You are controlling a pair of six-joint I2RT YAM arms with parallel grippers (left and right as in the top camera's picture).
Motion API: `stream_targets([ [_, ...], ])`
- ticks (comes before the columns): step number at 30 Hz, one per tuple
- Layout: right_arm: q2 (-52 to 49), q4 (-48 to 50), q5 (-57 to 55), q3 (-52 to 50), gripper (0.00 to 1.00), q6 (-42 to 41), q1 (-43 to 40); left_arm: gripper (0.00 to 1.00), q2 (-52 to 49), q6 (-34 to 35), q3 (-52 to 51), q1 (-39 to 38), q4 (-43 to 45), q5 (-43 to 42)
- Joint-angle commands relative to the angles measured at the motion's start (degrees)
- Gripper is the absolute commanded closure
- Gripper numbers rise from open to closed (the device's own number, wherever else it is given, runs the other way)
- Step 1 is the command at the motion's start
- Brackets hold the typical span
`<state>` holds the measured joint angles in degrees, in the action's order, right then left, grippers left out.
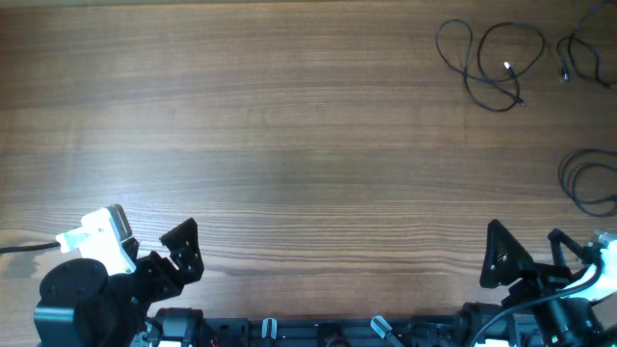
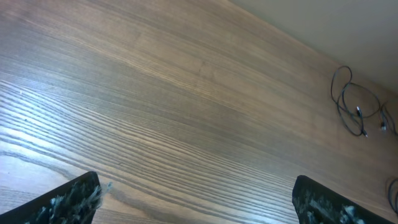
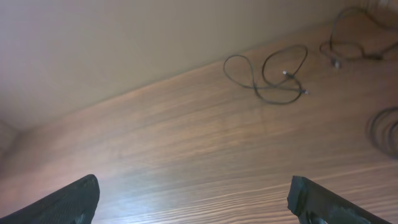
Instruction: Untangle cables
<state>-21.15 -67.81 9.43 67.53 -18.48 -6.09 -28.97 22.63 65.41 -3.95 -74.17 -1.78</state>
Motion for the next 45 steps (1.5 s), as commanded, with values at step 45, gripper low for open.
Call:
stream_targets([
  [45,1.38,-1.68,-16.04,-2.78,0.0,-18.71,5.86,0.0,0.35,0.33,0.07,0.33,0.09,-0.5],
])
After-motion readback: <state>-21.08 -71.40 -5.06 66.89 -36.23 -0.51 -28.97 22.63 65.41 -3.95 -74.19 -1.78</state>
